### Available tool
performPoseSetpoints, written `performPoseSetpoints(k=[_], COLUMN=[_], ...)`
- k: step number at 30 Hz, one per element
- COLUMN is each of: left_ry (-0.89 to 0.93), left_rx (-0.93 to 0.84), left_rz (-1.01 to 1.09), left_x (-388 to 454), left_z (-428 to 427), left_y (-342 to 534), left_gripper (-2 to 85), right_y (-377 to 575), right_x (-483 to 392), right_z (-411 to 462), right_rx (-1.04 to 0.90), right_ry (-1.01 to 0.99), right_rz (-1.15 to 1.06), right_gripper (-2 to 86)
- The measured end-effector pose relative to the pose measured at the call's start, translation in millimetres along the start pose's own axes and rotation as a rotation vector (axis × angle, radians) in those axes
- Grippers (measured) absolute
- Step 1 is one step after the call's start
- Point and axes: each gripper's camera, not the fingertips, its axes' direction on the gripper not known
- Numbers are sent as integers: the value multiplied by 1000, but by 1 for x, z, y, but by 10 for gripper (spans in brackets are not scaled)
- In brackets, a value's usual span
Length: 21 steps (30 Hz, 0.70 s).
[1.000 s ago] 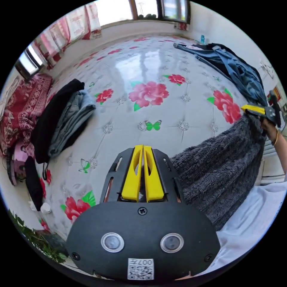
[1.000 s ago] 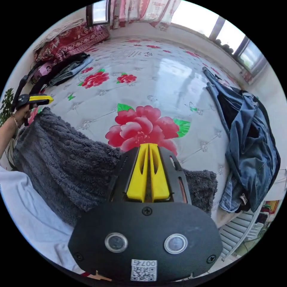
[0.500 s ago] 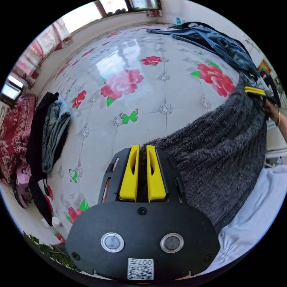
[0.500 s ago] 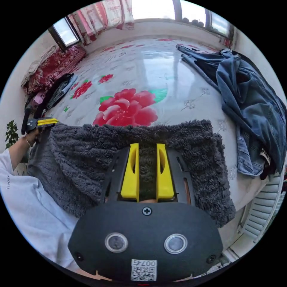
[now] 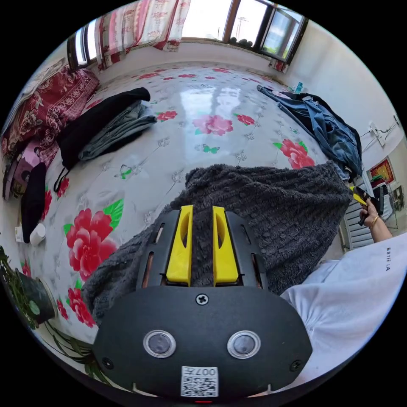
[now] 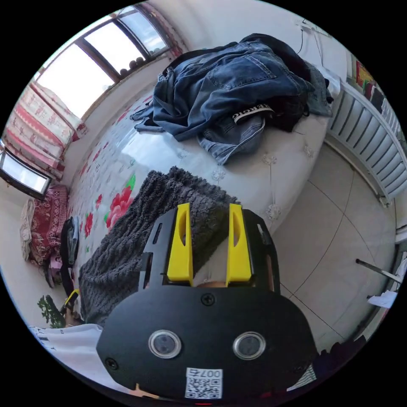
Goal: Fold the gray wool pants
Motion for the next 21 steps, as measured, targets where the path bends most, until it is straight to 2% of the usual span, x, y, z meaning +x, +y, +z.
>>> performPoseSetpoints(k=[2, 5, 8, 10, 14, 18, 21], left_ry=[-18, -43, -90, -100, -80, -47, -36], left_rx=[-17, -48, -72, -117, -98, 14, 113], left_rz=[-19, -56, -93, -110, -186, -254, -385], left_x=[-1, -2, -3, -3, -9, -22, -40], left_z=[-3, -4, 0, 17, 25, -11, -42], left_y=[15, 36, 55, 68, 75, 87, 118], left_gripper=[77, 78, 78, 78, 78, 76, 76], right_y=[-11, -21, -20, -19, -21, 9, 25], right_x=[-15, -39, -28, -11, 48, 84, 102], right_z=[-2, -56, -105, -97, -20, -18, -10], right_rx=[-26, 166, 314, 308, 48, 140, 130], right_ry=[42, 8, -27, 0, -17, -222, -324], right_rz=[-69, -240, -253, -225, -15, 119, 187], right_gripper=[65, 43, 38, 43, 76, 99, 107])
